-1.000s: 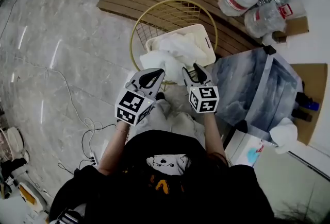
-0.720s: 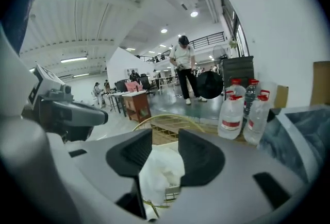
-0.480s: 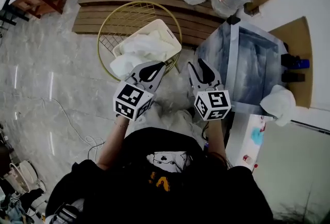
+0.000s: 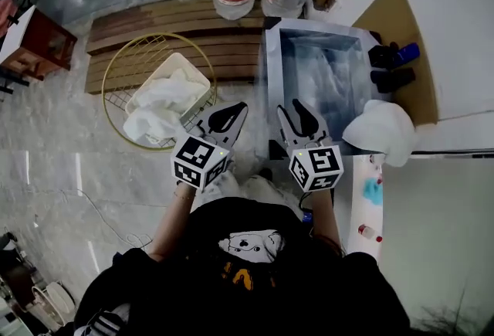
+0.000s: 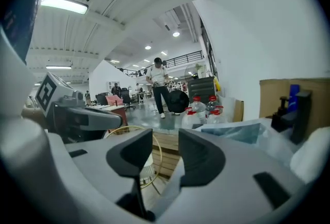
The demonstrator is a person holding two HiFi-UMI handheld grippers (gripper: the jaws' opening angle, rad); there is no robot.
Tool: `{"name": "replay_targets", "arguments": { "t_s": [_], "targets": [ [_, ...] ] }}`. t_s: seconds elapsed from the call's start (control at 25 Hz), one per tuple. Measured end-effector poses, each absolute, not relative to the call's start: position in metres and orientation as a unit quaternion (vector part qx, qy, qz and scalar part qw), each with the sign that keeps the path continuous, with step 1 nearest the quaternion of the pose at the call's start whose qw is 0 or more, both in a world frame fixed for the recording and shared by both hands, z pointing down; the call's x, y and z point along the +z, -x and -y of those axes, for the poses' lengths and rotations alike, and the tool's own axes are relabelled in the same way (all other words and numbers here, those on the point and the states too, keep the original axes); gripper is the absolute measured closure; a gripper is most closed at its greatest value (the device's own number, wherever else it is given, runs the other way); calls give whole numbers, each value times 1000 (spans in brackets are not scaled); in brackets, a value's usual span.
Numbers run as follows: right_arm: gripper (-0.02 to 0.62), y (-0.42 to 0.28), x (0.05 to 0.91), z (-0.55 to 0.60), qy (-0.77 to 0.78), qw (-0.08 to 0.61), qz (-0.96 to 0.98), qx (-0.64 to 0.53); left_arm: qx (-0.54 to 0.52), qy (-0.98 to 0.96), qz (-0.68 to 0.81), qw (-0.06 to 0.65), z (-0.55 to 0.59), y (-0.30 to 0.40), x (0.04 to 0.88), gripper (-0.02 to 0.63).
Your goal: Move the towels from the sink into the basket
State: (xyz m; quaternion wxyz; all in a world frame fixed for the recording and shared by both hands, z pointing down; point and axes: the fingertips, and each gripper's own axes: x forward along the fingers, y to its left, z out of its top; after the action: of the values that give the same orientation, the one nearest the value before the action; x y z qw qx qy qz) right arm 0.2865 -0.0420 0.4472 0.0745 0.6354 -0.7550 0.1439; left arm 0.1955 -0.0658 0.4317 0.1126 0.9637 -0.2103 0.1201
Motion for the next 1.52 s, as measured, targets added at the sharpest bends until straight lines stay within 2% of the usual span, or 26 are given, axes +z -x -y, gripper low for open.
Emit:
{"name": "replay_targets", "arguments": {
  "t_s": [0.2,0.44,0.56,0.72,0.84,0.92,1.04,1.08,1.12,1.16,1.24,1.52],
  "targets": [
    [436,-382,454,-1,-682,78,713,144,123,-974,161,101,32,-277,431,597],
    [358,-504,464,-55,-753,139,632,119,128,-983,101,86,8,-353,425,597],
    [314,-560,475,-83,-777,206,585,108,134,-985,78,76,0,-375,424,597],
    [249,-612,511,-114,-761,336,538,134,139,-986,69,66,-3,-389,423,597],
    [242,-641,532,-128,-742,421,503,139,146,-985,70,64,-4,-389,424,597],
    [242,-655,543,-130,-741,435,489,148,151,-984,72,63,-5,-386,426,597],
    [251,-668,561,-130,-769,379,475,198,157,-982,83,63,-2,-377,429,597],
    [302,-670,567,-129,-783,346,469,219,158,-981,88,64,-1,-372,430,597],
    [383,-672,570,-129,-796,312,461,235,159,-981,93,64,0,-368,430,597],
    [428,-673,570,-128,-810,283,453,243,159,-980,98,64,2,-363,429,597],
    [475,-674,562,-127,-829,252,442,233,158,-979,110,67,8,-353,429,597],
    [494,-644,499,-127,-865,99,453,191,149,-976,137,76,25,-314,428,597]
  ]
}}
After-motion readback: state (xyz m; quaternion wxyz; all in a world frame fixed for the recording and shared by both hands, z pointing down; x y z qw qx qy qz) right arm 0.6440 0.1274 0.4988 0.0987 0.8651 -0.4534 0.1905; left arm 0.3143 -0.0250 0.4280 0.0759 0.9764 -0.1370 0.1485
